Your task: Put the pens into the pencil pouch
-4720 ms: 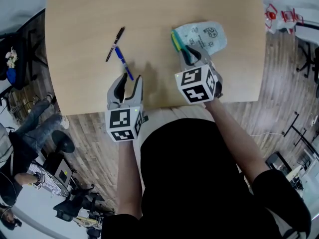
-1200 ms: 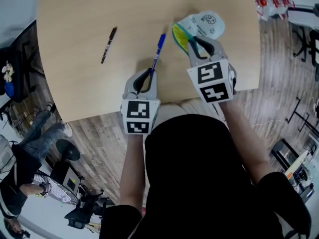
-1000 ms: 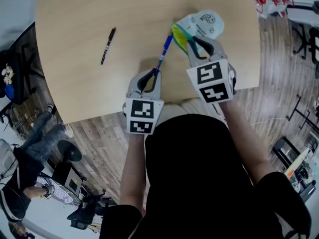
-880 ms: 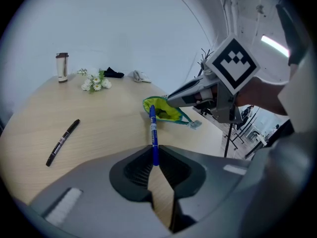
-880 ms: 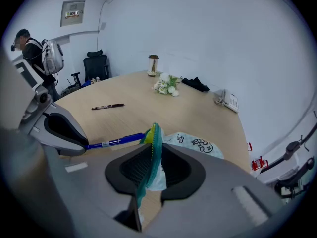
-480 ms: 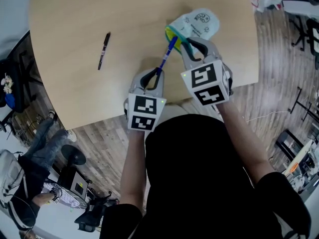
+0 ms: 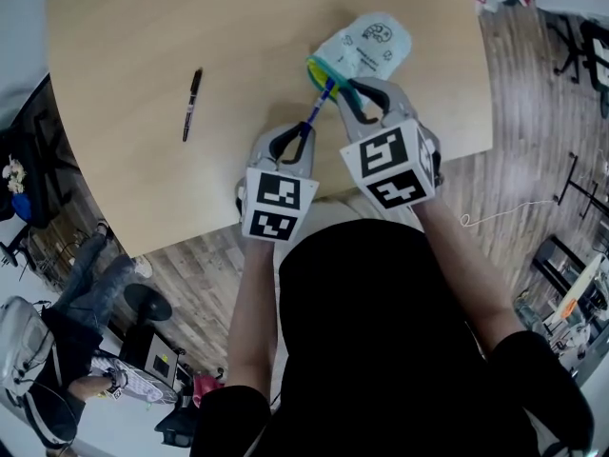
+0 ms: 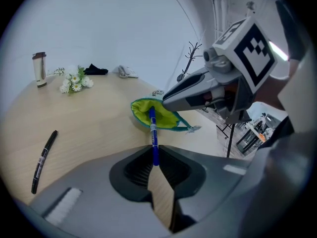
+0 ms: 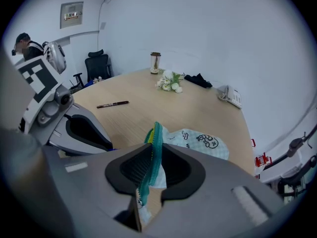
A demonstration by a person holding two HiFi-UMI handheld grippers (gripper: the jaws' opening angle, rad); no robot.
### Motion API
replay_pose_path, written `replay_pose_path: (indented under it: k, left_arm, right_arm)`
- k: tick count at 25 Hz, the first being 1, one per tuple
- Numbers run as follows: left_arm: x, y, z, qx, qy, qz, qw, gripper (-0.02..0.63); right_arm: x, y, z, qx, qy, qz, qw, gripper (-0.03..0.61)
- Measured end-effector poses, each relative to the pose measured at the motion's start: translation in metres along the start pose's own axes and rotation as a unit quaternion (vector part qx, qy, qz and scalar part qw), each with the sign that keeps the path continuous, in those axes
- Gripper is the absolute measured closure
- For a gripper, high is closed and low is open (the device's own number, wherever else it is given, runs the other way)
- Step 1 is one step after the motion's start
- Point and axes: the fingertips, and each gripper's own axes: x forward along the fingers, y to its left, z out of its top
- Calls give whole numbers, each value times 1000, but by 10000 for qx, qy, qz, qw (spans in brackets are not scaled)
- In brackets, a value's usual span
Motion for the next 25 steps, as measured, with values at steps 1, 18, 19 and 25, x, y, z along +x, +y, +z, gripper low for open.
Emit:
replay_pose_path:
  k: [1, 18, 19, 25]
  left_arm:
    - [2, 0, 1, 27, 5, -17, 10000, 581]
    - [35, -4, 20, 394, -225, -168, 9988, 581]
    - [35, -4, 21, 404, -246, -164, 9987, 581]
    - [38, -9, 26, 420, -361, -160, 9983, 581]
  right_arm:
    - [-1, 1, 0, 2, -6, 18, 10000, 506]
    - [-5, 6, -9, -13, 7, 121, 9999, 505]
    - [-6, 7, -9, -17, 8, 124, 9999, 506]
    - [-11, 13, -13, -64, 68, 125, 9999, 505]
